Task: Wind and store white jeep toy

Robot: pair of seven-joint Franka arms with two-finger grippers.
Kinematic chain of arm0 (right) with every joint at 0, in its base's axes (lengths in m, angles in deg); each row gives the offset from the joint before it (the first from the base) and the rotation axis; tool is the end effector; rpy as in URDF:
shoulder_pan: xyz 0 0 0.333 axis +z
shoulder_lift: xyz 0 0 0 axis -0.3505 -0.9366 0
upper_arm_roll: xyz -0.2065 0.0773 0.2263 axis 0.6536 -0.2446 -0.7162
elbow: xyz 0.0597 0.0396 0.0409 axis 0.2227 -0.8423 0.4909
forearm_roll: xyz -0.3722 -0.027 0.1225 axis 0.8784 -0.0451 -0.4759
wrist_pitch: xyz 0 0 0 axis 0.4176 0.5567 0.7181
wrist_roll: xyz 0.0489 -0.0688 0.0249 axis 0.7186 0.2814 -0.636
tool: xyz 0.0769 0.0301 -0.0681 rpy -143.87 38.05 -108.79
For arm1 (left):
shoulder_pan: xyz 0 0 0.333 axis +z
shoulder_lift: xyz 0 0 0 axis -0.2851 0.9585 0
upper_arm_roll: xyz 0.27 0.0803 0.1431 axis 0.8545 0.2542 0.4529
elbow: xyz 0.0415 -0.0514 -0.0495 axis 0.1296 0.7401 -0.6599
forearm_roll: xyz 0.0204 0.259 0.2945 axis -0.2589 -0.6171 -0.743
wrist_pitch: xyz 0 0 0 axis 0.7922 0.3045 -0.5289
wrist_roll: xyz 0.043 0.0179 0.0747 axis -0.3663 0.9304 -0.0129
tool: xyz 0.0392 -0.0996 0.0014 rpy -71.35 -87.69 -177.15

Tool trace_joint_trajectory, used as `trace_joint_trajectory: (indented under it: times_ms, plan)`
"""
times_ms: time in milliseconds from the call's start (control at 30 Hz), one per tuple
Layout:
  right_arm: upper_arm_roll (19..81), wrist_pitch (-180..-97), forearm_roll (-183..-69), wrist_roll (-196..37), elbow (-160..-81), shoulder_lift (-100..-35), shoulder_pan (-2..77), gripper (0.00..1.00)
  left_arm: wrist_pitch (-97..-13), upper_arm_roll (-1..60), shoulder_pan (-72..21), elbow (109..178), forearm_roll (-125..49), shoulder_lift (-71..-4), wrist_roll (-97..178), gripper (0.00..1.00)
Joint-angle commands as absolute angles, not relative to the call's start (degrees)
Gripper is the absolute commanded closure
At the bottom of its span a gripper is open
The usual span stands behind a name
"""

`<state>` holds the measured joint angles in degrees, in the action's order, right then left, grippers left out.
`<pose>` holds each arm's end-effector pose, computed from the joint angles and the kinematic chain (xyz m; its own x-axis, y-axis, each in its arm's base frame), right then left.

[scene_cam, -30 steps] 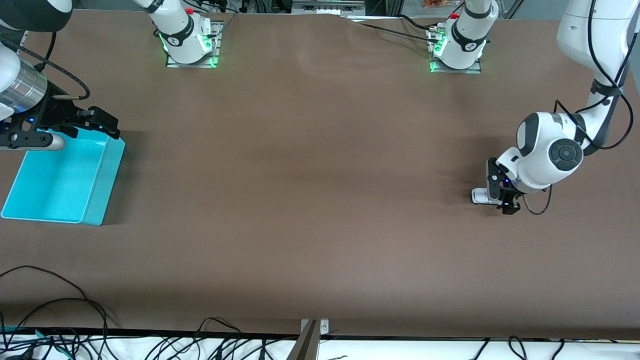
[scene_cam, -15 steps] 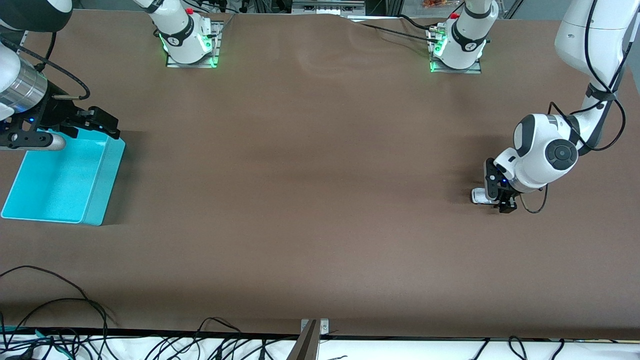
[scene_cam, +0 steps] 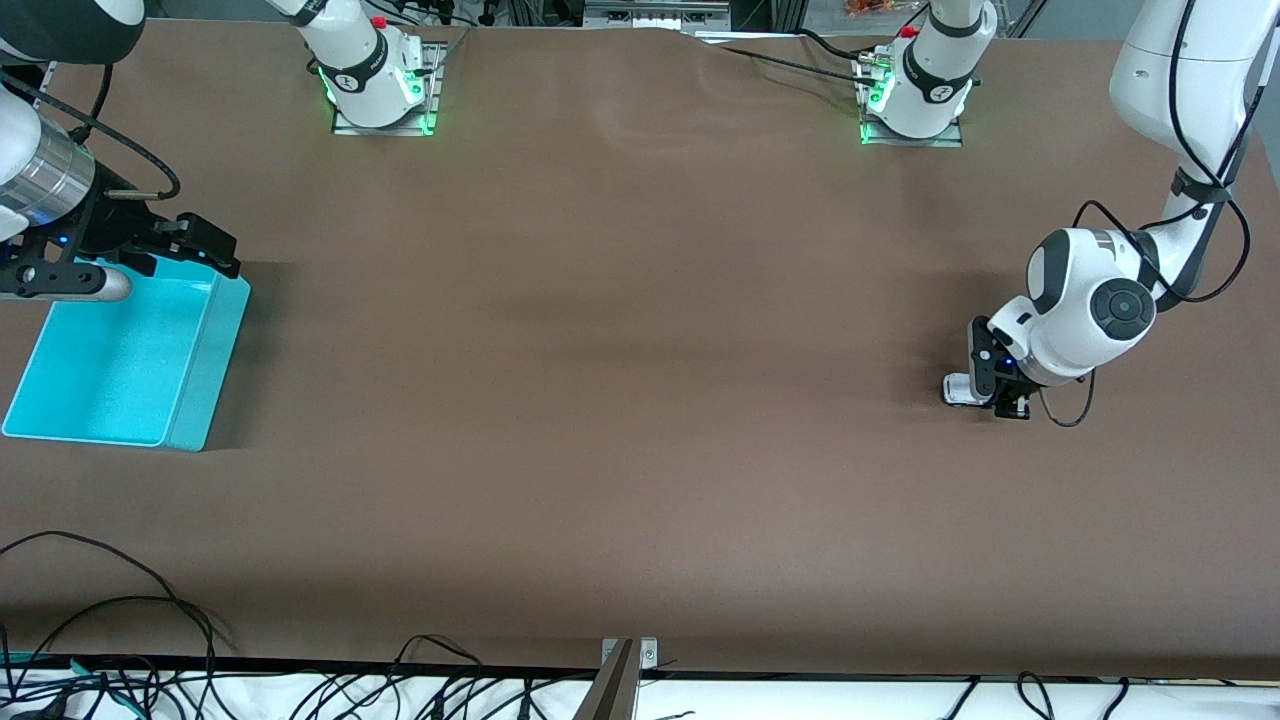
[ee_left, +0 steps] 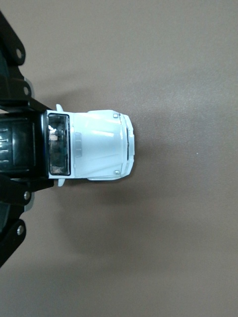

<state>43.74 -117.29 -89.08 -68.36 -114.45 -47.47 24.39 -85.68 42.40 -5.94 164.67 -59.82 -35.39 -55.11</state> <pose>0.5741 0.0490 0.5807 0.9995 -0.0232 -0.0198 -0.0233 -0.9997 -0.0061 0.5788 0.0496 0.1863 -0.0674 -0.9951 -0.0722 -0.9977 0.0672 0.0053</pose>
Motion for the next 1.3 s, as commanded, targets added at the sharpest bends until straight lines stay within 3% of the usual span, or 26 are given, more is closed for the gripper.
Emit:
trace_joint_trajectory:
  times_ms: [0, 100, 1267]
  plan:
    - [43.6, -116.8, -89.1, -67.7, -113.2, -47.9, 24.4, 0.00, -86.3, 42.1, -5.1, 165.0, -61.4, -34.4, -55.9, 0.95]
    - [43.6, -116.8, -89.1, -67.7, -113.2, -47.9, 24.4, 0.00, -86.2, 42.1, -5.1, 164.9, -61.4, -33.9, -56.0, 0.99]
    - [43.6, -116.7, -89.1, -67.7, -113.2, -47.9, 24.4, 0.00, -85.7, 42.6, 16.2, 155.0, -61.4, -24.7, -77.1, 0.98]
